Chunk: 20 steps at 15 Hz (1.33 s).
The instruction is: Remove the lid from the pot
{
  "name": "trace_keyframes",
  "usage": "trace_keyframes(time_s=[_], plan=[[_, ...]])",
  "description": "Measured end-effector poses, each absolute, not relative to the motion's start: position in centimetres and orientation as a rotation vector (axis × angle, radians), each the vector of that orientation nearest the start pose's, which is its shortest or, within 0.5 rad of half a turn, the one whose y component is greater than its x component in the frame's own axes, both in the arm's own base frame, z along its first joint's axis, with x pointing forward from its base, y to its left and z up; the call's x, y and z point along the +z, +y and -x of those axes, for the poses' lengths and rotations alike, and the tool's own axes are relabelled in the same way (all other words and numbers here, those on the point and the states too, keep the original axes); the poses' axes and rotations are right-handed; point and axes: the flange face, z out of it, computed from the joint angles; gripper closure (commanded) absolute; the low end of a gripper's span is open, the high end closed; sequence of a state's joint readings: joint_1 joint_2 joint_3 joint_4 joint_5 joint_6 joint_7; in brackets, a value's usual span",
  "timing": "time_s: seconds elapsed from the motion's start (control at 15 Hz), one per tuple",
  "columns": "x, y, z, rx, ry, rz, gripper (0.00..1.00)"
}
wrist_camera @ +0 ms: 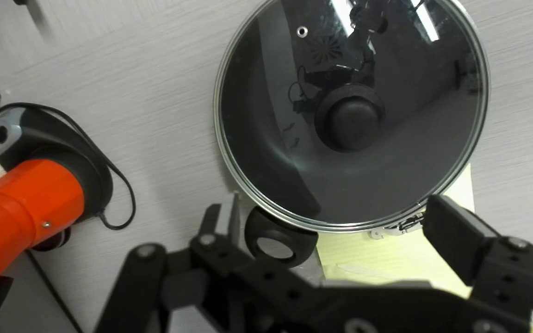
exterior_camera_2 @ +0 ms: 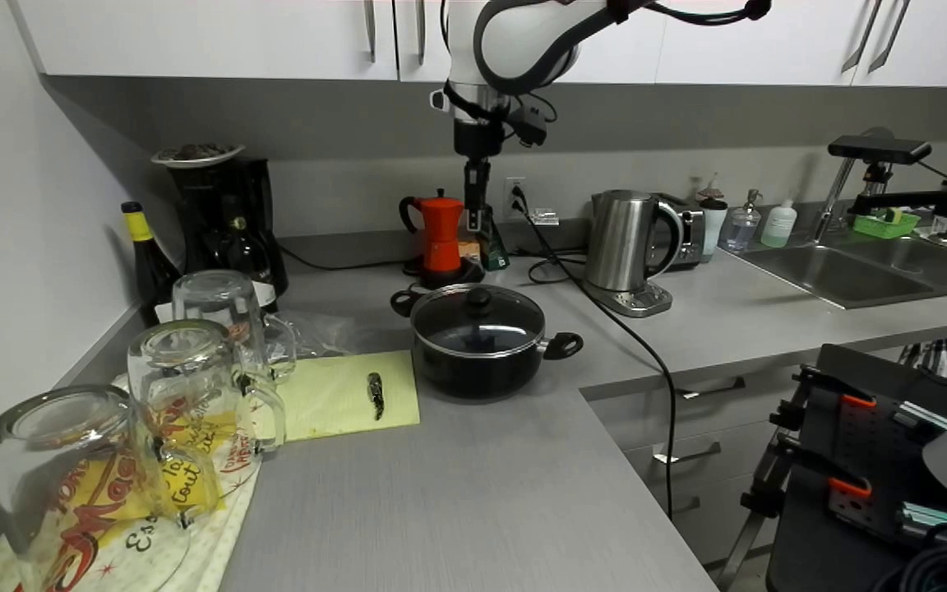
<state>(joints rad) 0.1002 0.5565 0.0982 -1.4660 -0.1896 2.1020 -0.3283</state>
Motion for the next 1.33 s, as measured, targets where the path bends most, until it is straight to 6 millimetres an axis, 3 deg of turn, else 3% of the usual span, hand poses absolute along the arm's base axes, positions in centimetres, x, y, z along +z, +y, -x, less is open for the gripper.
trace_keyframes(time_s=[0.93,1.33], plan=[[27.1,13.1,-71.0,0.063,-0.983,3.078,0.00],[24.4,13.1,-71.1,0.112,-0.989,3.067,0.00]])
